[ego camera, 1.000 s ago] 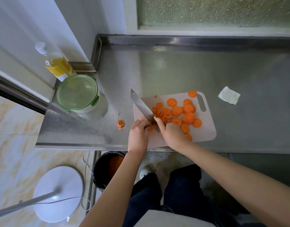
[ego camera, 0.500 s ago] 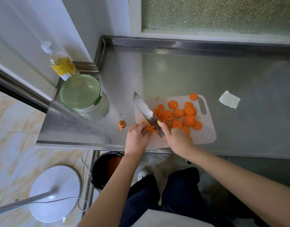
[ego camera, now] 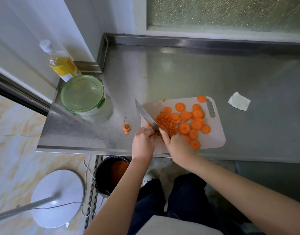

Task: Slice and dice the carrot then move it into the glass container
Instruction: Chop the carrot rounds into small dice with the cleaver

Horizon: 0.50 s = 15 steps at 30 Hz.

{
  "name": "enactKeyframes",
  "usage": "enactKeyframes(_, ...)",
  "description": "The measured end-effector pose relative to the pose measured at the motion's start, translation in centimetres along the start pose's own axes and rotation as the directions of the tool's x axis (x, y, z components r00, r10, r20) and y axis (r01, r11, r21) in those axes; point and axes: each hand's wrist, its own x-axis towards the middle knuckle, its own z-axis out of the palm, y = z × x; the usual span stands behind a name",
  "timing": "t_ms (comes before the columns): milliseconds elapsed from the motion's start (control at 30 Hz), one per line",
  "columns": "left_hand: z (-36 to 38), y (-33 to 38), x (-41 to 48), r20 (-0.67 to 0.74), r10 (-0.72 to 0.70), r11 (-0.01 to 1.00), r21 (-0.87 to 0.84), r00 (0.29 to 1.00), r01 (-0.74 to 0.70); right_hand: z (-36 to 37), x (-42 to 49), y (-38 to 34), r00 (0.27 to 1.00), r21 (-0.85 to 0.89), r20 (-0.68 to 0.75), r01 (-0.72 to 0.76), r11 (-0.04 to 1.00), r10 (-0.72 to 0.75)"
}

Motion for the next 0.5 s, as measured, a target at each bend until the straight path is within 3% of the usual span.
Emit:
enactKeyframes(267, 0.2, -0.1, 0.0, 0.053, -0.048, 0.999, -0.004, 0.997, 0.049, -0.1, 0.8, -0.9, 0.998, 0.072, -0.043, 0.053, 0.996, -0.05)
enactKeyframes(500, 0.3, -0.3, -0.3, -0.029, -0.049, 0.997, -0.065, 0.998, 0.047, -0.2, 2.3, 0.2, 0.993, 0.061, -0.112, 0.032, 0.998, -0.025)
